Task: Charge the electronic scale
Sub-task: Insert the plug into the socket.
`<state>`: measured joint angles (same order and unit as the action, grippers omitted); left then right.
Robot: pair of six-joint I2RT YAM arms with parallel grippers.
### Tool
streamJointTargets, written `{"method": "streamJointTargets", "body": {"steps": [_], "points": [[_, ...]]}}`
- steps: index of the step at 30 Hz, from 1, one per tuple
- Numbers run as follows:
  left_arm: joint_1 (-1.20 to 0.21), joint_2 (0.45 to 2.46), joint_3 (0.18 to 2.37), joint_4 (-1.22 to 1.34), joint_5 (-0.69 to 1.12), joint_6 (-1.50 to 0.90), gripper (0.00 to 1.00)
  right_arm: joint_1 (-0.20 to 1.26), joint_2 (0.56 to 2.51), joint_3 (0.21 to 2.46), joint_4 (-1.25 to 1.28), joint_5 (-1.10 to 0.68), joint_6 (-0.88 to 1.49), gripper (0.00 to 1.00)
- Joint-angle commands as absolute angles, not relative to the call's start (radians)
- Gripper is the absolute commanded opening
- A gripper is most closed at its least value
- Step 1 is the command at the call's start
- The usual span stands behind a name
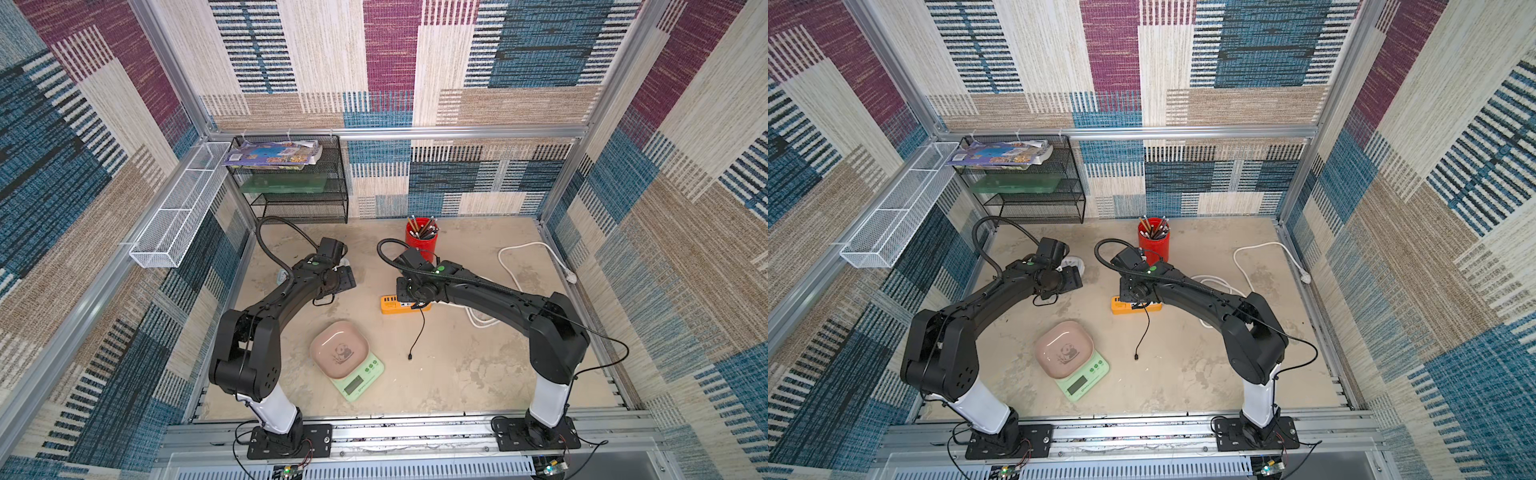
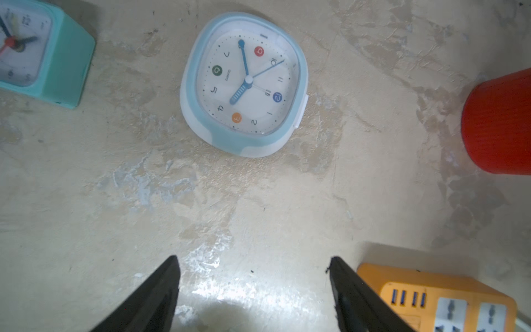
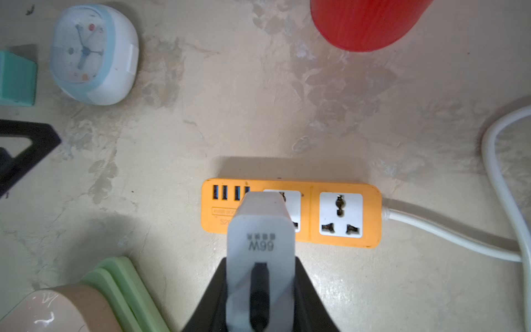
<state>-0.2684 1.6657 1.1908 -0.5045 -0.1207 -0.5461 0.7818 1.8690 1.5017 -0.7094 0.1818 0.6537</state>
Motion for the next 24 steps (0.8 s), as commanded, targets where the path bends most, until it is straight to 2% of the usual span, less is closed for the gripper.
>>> {"method": "streamJointTargets", "body": {"steps": [1,24], "points": [[-0.262,1.652,1.177,-0.484,-0.145,-0.525,0.82,0.790,1.891,1.530,-0.750,0.245,0.682,0.12],[-0.245,1.653,1.157,-0.463,-0.133,-0.507,0.82,0.808,2.036,1.646,-0.866,0.270,0.677,0.13]]}}
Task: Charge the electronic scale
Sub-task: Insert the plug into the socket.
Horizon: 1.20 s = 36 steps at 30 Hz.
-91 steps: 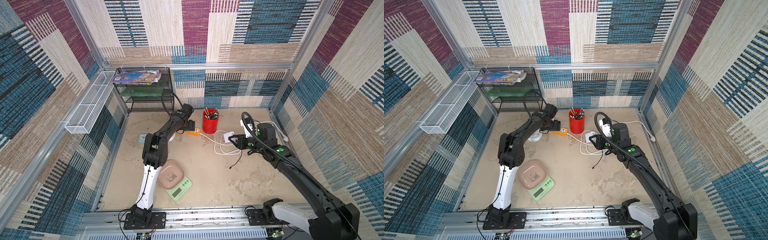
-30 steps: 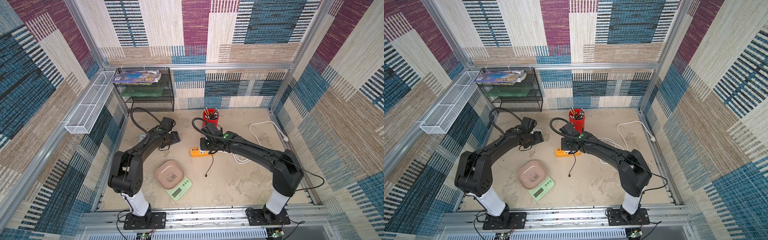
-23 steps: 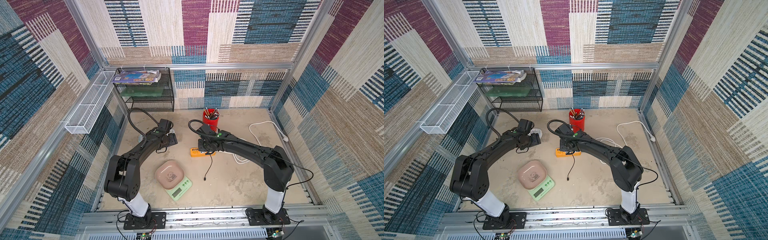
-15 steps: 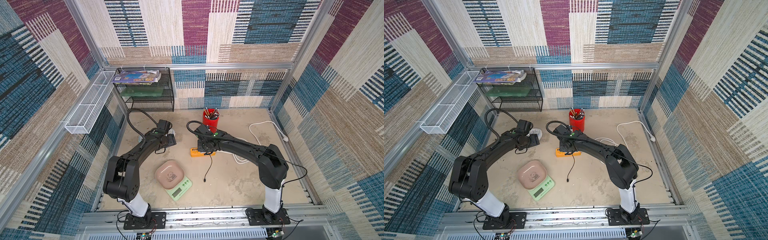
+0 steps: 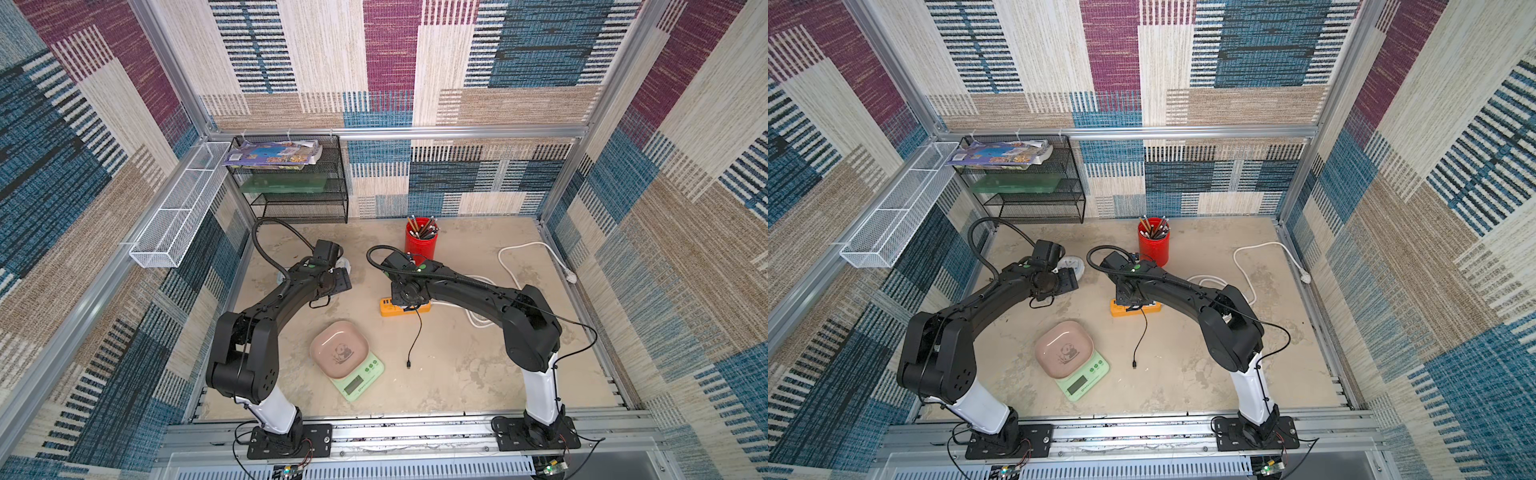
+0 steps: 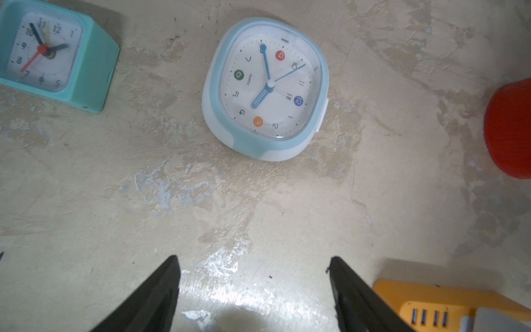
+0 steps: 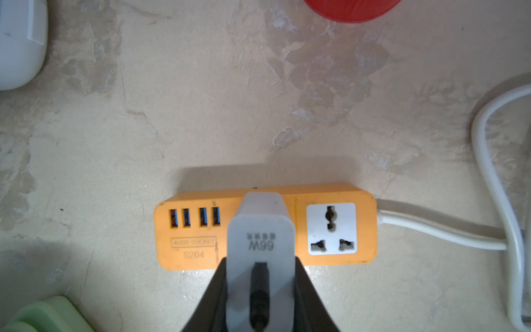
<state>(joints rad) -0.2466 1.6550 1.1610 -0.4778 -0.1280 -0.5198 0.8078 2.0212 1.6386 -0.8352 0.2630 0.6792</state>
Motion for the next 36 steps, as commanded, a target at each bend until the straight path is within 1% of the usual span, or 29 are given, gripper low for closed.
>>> {"method": "streamJointTargets", "body": {"steps": [1,11,14,16,19,23,26,28,31,36], "points": [[-0.245,1.655,1.156,-0.465,-0.131,-0.506,0.82,0.808,2.041,1.647,-0.873,0.273,0.677,0.13],[-0.245,1.660,1.150,-0.462,-0.125,-0.505,0.82,0.806,2.128,1.654,-0.933,0.247,0.654,0.12],[-0.245,1.661,1.147,-0.462,-0.119,-0.503,0.82,0.804,2.138,1.643,-0.923,0.226,0.648,0.14],[-0.245,1.660,1.147,-0.464,-0.118,-0.502,0.82,0.802,2.134,1.649,-0.918,0.217,0.641,0.20],[-0.245,1.654,1.147,-0.466,-0.111,-0.499,0.82,0.790,2.122,1.686,-0.919,0.217,0.628,0.30],[-0.245,1.640,1.146,-0.468,-0.104,-0.495,0.82,0.774,2.124,1.796,-0.963,0.237,0.589,0.49],[-0.245,1.634,1.143,-0.470,-0.103,-0.492,0.82,0.764,2.112,1.881,-1.000,0.257,0.559,0.66],[-0.245,1.633,1.141,-0.472,-0.106,-0.490,0.82,0.761,2.086,1.899,-1.006,0.260,0.543,0.73],[-0.245,1.632,1.140,-0.477,-0.114,-0.484,0.82,0.760,2.011,1.848,-0.992,0.253,0.529,0.80],[-0.245,1.626,1.135,-0.474,-0.108,-0.476,0.82,0.763,1.827,1.628,-0.901,0.189,0.523,0.82]]}}
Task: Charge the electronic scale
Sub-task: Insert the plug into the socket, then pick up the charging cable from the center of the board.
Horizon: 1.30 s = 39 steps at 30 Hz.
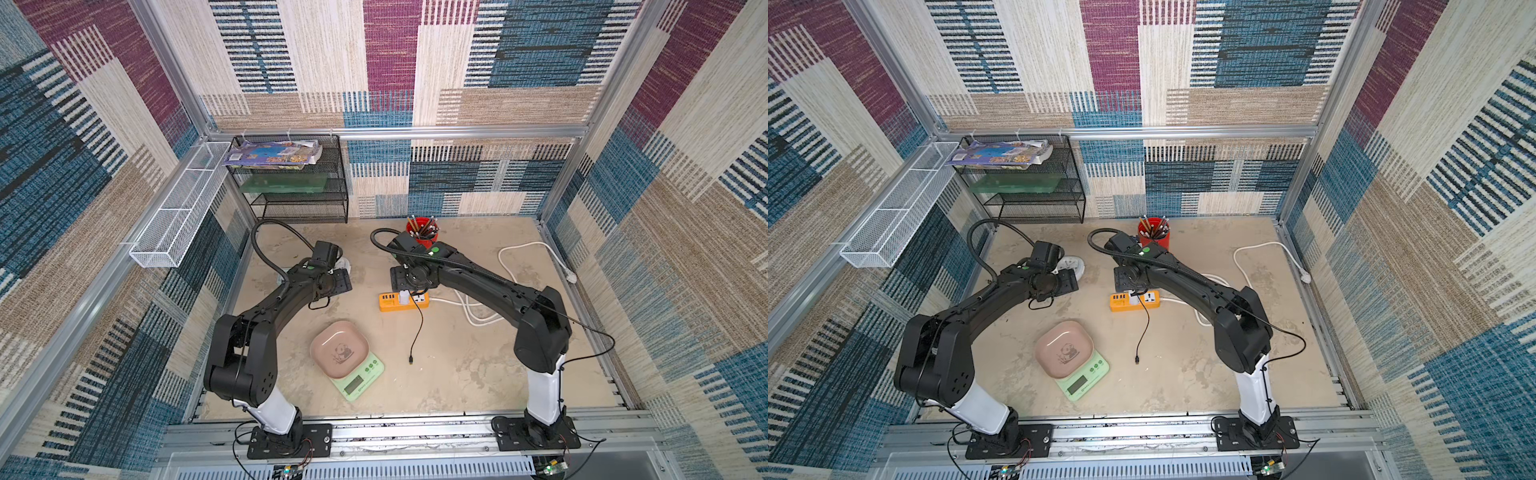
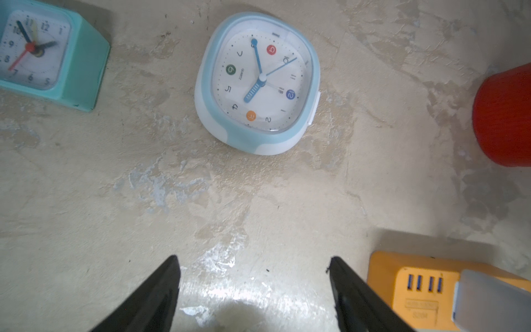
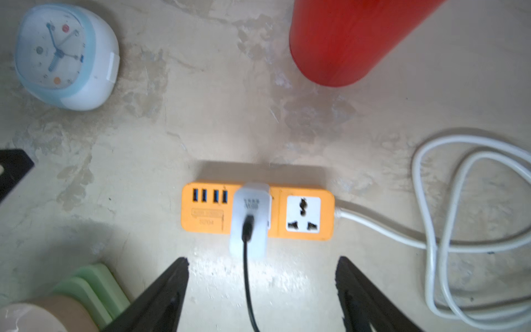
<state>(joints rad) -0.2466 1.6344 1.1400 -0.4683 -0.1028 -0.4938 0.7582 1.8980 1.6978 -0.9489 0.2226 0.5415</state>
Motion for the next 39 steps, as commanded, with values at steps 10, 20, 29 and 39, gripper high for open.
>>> {"method": "streamJointTargets", "body": {"steps": [10,20,29,39], "points": [[-0.245,1.514,1.057,-0.384,0.022,-0.451,0.83,0.858,1.576,1.227,-0.654,0.069,0.596,0.75],[-0.250,1.285,0.922,-0.282,0.113,-0.471,0.79,0.923,1.501,0.945,-0.369,-0.020,0.773,0.67],[-0.253,1.177,0.883,-0.275,0.120,-0.469,0.77,0.940,1.529,0.871,-0.300,-0.029,0.823,0.58],[-0.255,1.129,0.834,-0.233,0.190,-0.465,0.77,0.937,1.599,0.843,-0.229,-0.027,0.845,0.32]]}}
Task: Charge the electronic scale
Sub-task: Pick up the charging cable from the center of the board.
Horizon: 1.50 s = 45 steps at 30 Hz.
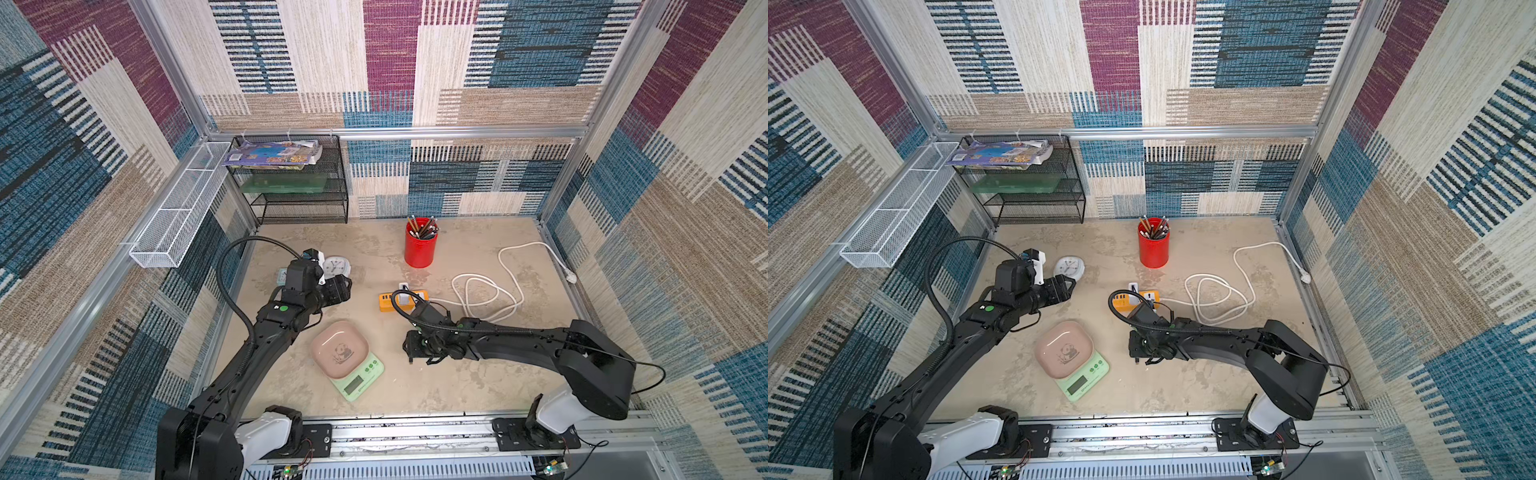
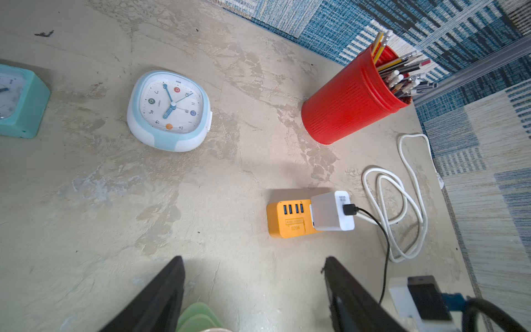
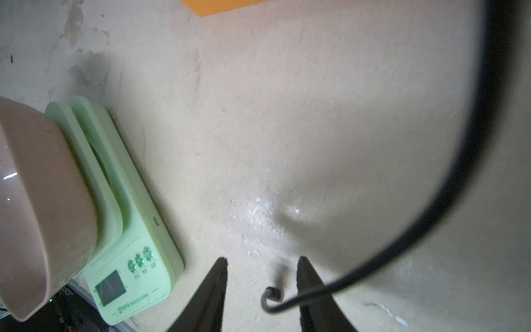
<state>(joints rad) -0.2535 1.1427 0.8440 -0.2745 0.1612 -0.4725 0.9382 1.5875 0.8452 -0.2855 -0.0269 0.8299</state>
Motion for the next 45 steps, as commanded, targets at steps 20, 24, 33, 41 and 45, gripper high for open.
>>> {"method": "streamJointTargets", "body": {"steps": [20,24,33,41,45], "points": [[-0.408,1.085,0.636,0.130,0.526,-0.397,0.66,0.740,1.508,0.819,0.163,-0.227,0.934,0.05],[-0.476,1.106,0.590,0.232,0.540,-0.349,0.64,0.716,1.536,0.834,0.216,-0.278,0.961,0.06],[-0.485,1.246,0.537,0.417,0.588,-0.345,0.56,0.701,1.562,0.817,0.332,-0.345,1.031,0.05],[-0.485,1.290,0.506,0.482,0.588,-0.352,0.38,0.697,1.546,0.798,0.351,-0.356,1.048,0.06],[-0.484,1.299,0.508,0.475,0.588,-0.344,0.34,0.697,1.540,0.796,0.352,-0.354,1.051,0.06]]}}
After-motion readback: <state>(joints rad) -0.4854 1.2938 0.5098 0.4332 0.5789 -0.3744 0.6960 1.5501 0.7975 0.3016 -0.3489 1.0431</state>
